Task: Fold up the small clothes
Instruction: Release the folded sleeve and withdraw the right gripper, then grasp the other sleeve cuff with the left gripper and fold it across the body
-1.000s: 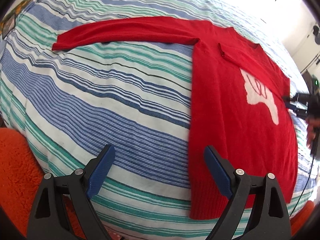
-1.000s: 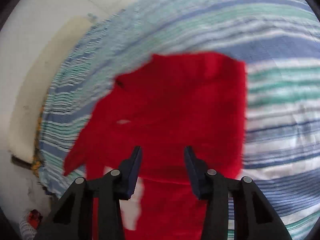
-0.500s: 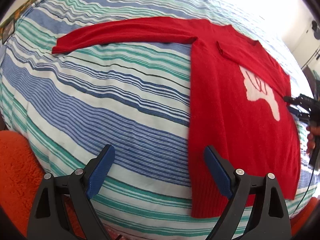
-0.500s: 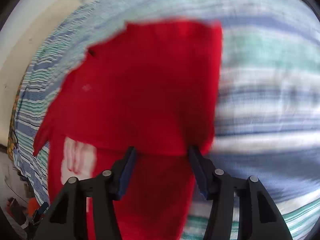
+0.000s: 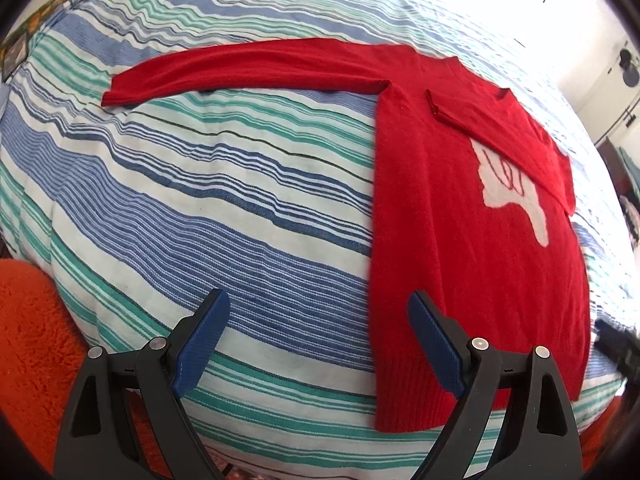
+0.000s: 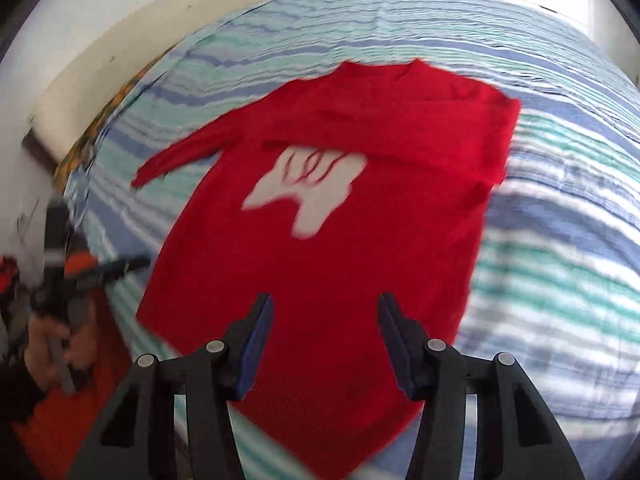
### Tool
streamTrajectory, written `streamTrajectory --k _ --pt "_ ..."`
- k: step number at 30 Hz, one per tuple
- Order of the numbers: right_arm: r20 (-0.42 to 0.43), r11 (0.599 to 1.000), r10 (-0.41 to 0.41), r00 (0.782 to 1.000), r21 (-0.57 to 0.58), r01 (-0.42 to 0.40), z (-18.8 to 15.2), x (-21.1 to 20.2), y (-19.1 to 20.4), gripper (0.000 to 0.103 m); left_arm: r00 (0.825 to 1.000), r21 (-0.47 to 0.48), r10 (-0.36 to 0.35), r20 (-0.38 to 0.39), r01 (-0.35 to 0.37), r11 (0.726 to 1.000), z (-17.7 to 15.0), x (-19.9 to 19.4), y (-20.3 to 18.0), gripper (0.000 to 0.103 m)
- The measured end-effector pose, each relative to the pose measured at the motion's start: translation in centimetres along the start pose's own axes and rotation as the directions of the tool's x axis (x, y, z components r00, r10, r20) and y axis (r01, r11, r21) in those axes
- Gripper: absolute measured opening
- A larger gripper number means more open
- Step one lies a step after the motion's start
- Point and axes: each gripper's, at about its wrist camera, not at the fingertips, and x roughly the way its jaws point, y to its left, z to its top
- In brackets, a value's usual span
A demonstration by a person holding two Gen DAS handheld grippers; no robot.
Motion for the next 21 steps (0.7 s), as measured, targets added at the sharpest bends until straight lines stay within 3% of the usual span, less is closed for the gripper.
streamTrajectory --k 8,16,21 --pt "-0.153 1.000 -0.027 0.988 -0.016 0.025 -6.4 1.6 1.1 0.054 1.000 0.010 0.015 -0.003 -0.015 1.000 0.0 0.2 -0.3 0.092" --pt "-0.145 0.998 -0.030 0.989 -0.063 0.021 -7.7 0.2 2.6 0.058 1.000 0.000 0.016 -0.010 -0.016 1.000 0.0 0.4 -0.2 0.092" --pt "-0.096 0.997 -0.022 0.995 -0.072 0.015 -7.6 -0.9 3.2 0.058 1.000 -0.004 0.016 -0.003 -0.016 1.000 0.0 0.2 -0.1 0.092"
